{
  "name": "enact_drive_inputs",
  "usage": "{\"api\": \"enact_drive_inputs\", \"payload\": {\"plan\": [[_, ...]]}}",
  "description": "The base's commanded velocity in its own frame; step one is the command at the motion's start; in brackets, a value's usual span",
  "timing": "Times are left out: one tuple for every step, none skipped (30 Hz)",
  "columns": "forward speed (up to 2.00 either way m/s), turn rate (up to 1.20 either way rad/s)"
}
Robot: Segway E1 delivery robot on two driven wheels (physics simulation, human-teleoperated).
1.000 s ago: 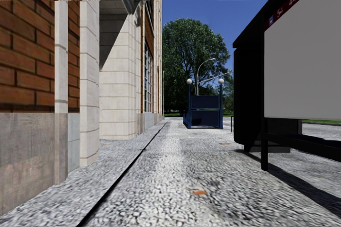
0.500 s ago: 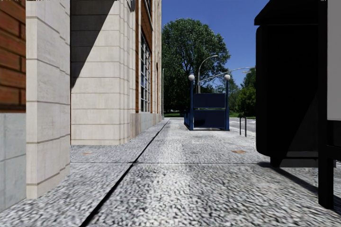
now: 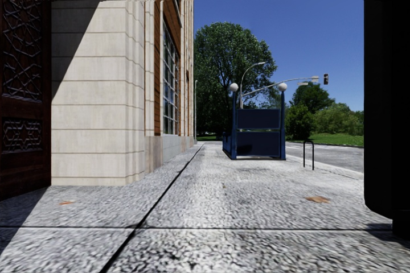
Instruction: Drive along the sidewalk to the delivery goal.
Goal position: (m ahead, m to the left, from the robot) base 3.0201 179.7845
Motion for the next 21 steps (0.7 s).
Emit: {"api": "enact_drive_inputs", "payload": {"plan": [[2.00,0.00],[2.00,0.00],[2.00,0.00],[2.00,0.00],[2.00,0.00],[2.00,0.00],[2.00,0.00],[2.00,0.00],[2.00,0.00],[2.00,0.00],[2.00,0.00],[2.00,0.00],[2.00,0.00],[2.00,0.00],[2.00,0.00],[2.00,0.00],[2.00,0.00],[2.00,0.00],[2.00,0.00],[2.00,0.00],[2.00,0.00]]}}
